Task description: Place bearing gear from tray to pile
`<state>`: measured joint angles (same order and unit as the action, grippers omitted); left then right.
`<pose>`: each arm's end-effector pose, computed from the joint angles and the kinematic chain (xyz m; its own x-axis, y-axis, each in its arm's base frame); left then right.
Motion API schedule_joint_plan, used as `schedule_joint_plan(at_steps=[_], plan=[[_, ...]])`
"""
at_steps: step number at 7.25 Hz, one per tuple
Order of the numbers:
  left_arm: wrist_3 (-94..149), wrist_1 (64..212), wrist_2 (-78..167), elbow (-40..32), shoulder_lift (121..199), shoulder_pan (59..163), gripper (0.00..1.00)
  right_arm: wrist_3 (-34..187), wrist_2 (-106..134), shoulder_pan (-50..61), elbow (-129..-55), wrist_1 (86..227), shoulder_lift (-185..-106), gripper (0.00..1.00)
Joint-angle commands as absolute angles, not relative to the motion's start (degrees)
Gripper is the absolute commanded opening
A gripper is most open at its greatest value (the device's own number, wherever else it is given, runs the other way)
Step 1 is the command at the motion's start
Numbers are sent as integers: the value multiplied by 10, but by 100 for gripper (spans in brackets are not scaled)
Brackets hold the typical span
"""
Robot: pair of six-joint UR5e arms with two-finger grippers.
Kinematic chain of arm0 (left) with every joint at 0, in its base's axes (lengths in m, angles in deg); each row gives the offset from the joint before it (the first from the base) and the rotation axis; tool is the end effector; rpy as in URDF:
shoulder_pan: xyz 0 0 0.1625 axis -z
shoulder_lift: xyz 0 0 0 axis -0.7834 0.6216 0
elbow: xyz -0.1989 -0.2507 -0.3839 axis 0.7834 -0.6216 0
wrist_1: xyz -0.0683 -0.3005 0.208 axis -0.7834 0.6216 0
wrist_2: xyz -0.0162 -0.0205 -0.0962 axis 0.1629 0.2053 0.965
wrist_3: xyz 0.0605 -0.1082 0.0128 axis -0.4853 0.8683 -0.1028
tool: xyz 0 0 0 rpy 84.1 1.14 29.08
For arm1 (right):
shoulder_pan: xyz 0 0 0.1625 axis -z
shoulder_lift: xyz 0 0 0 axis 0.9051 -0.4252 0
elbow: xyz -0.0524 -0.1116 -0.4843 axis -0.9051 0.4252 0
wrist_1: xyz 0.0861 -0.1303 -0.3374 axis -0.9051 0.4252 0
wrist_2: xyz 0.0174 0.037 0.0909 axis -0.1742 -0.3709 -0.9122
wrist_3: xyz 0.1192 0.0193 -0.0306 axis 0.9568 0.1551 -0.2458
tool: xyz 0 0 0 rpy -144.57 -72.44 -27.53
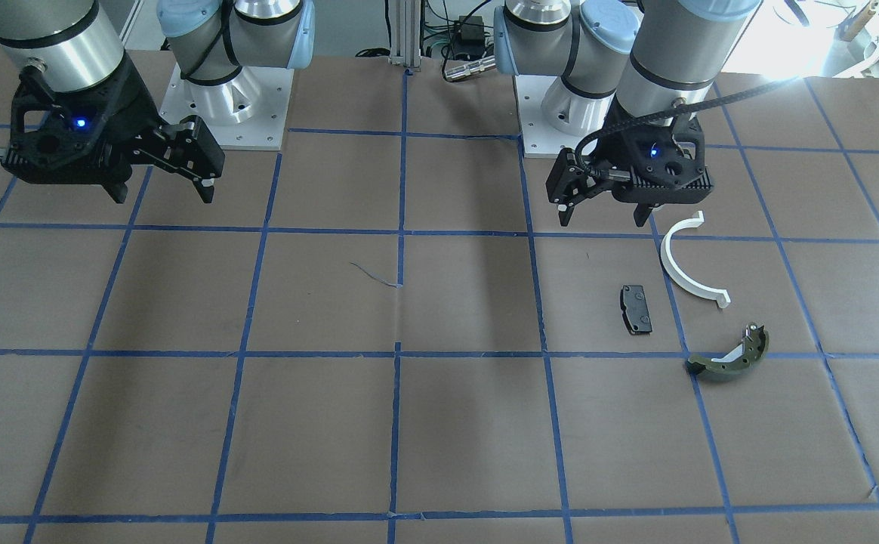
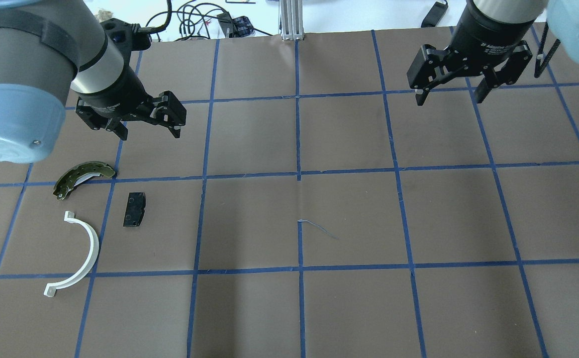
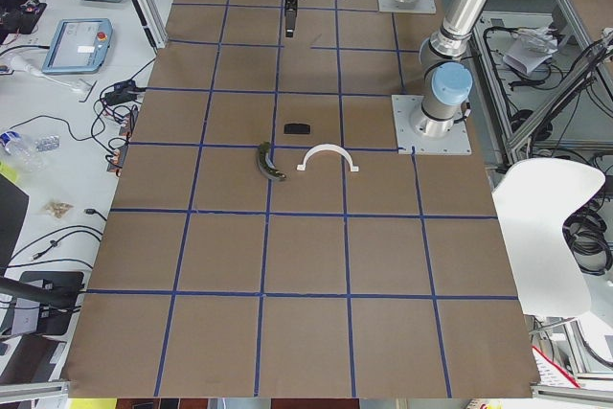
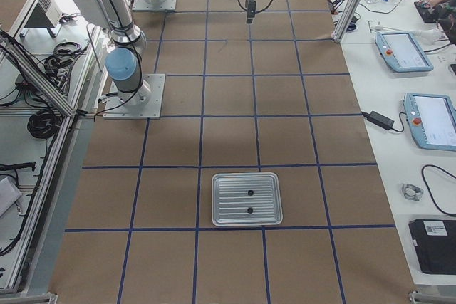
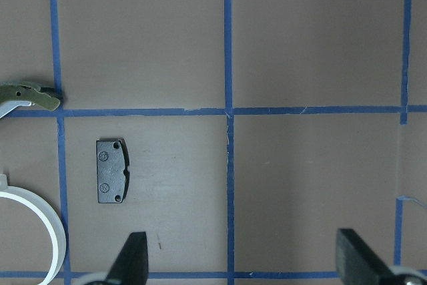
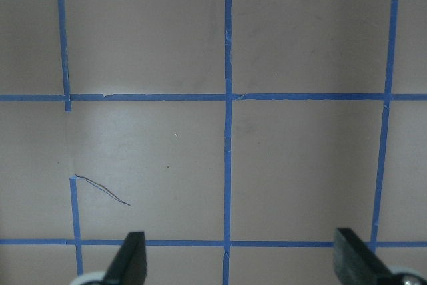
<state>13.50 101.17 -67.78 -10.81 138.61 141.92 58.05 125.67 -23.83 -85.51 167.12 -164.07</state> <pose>-0.1342 -0.4391 0.5074 -0.9999 -0.0058 -0.0145 -0.0047 0.9973 -0.0737 0.1252 -0.4636 0.5501 -0.9998 -0.0078 -0.0209 -0.0078 1.0000 0.0017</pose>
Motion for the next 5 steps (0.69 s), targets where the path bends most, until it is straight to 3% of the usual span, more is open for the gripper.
schedule_joint_plan(at_steps=[1, 5], plan=[[135, 1012, -677, -105, 1387, 1419, 100, 581, 1255, -240, -855, 1672, -1641, 100], [136, 1012, -677, -106, 1388, 1419, 100, 579, 1252, -238, -865, 1682, -1650, 100]])
